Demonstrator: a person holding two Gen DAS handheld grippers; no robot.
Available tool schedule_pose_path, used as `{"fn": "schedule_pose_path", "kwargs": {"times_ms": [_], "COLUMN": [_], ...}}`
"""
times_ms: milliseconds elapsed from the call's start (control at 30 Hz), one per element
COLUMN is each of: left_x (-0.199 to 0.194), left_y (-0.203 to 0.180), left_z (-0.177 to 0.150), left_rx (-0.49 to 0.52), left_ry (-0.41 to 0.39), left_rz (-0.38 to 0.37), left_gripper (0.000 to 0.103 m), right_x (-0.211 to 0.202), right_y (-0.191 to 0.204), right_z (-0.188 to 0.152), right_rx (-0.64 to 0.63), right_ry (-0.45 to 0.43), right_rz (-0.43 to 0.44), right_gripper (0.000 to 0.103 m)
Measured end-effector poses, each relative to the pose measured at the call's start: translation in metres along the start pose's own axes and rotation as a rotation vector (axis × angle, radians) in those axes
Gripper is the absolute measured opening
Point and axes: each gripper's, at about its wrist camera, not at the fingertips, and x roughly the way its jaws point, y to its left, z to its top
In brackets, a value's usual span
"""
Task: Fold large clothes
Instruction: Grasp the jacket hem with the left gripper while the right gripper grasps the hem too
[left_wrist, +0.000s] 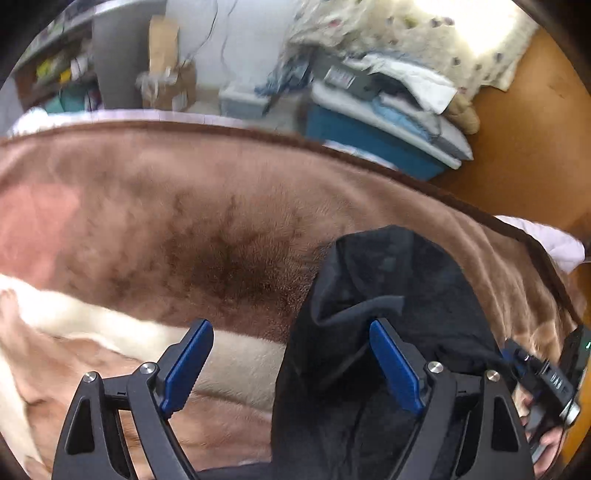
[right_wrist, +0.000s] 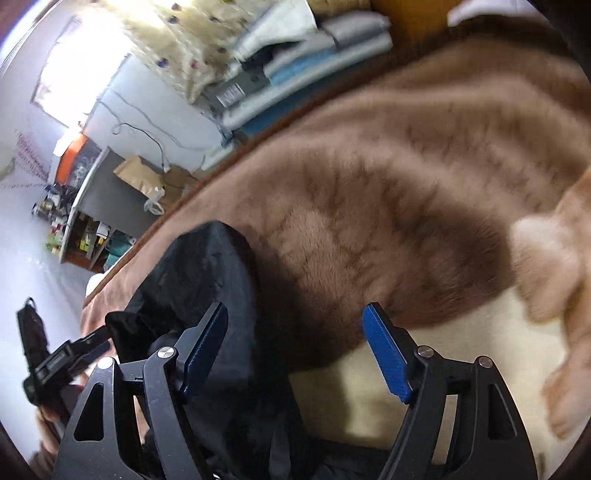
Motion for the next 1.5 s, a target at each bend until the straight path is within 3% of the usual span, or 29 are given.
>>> {"fn": "schedule_pose_path", "kwargs": {"times_ms": [100,200,333,367,433,500,533,600,667,733,800,833,933,1067,1233,1367,1500], "left_x": [0.022,0.036,0.021,0.022,0.031,0.051,0.054,0.064,0.07,0.068,0.063,0.057,0.039,0.006,-0.051,-0.088,-0.123], "left_y": [0.004,0.01,0.021,0.023,0.027,0.022,0.02,0.013,0.008,0.008,0.009,0.01,0.014,0.023,0.015,0.02,0.022], "left_z": [0.004,0.003,0.006,0.009,0.013,0.011,0.01,0.004,-0.005,-0.011,-0.015,-0.016,-0.024,-0.041,-0.075,-0.1,-0.133], "left_rx": [-0.05,-0.104,-0.163,-0.173,-0.208,-0.199,-0.191,-0.163,-0.132,-0.12,-0.09,-0.053,0.025,0.037,0.167,0.141,0.172], "left_ry": [-0.001,0.017,-0.124,-0.123,-0.077,0.021,0.028,0.078,0.124,0.129,0.135,0.121,0.082,0.0,-0.145,-0.206,-0.297], "left_rz": [0.053,0.011,-0.015,-0.013,-0.081,-0.087,-0.093,-0.078,-0.075,-0.082,-0.054,-0.019,0.022,-0.018,-0.036,-0.078,-0.06], "left_gripper": [0.087,0.087,0.087,0.087,0.087,0.087,0.087,0.087,0.073,0.043,0.021,0.013,0.01,0.01,0.01,0.01,0.01], "right_x": [0.018,0.024,0.024,0.025,0.024,0.025,0.024,0.021,0.02,0.017,0.009,0.005,-0.008,-0.029,-0.065,-0.099,-0.128], "right_y": [-0.001,-0.001,0.006,0.006,0.002,-0.003,-0.004,-0.002,0.004,0.013,0.023,0.026,0.036,0.042,0.052,0.069,0.077], "right_z": [-0.001,0.001,-0.001,-0.003,-0.005,-0.006,-0.006,-0.01,-0.014,-0.018,-0.022,-0.023,-0.032,-0.053,-0.082,-0.115,-0.151], "right_rx": [-0.025,-0.004,-0.091,-0.102,-0.103,-0.078,-0.076,-0.107,-0.155,-0.213,-0.278,-0.305,-0.391,-0.477,-0.547,-0.668,-0.715], "right_ry": [0.046,0.091,0.107,0.114,0.11,0.128,0.127,0.119,0.114,0.095,0.064,0.041,-0.022,-0.084,-0.168,-0.258,-0.324], "right_rz": [-0.005,0.035,0.048,0.049,0.054,0.059,0.067,0.065,0.04,0.023,0.0,-0.013,-0.05,-0.089,-0.101,-0.148,-0.173], "right_gripper": [0.075,0.075,0.075,0.075,0.075,0.075,0.075,0.058,0.027,0.02,0.012,0.009,0.007,0.007,0.007,0.007,0.007]}}
